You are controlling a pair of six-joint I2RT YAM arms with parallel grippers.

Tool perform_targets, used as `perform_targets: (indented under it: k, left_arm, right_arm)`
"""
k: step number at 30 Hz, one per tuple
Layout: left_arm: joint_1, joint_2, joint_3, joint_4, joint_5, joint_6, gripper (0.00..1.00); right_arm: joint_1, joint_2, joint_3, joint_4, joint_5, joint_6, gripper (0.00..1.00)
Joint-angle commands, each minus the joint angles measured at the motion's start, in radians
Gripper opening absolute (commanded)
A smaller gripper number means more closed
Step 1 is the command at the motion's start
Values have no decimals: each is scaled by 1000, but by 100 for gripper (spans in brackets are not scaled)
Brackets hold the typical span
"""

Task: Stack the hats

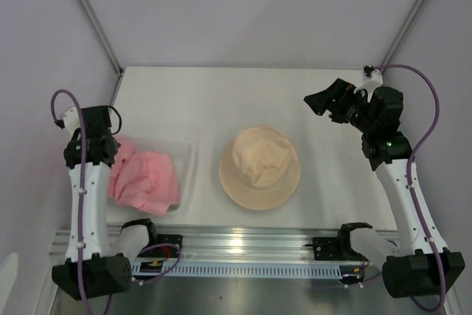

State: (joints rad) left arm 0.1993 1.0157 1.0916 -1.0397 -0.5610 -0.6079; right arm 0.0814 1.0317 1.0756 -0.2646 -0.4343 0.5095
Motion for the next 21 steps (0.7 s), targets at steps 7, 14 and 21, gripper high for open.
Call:
perform_targets:
  k: [7, 14, 21]
  left_arm:
    - [-49, -155, 461, 81, 594, 201, 1]
    - [-224, -160, 545, 326, 735, 117, 1]
    - [-432, -115, 428, 656, 923, -10, 1]
  right_arm:
    - [23, 34, 53, 126, -115, 60, 100]
    - [24, 71, 119, 139, -171, 90, 100]
    - [26, 25, 37, 328, -222, 235, 100]
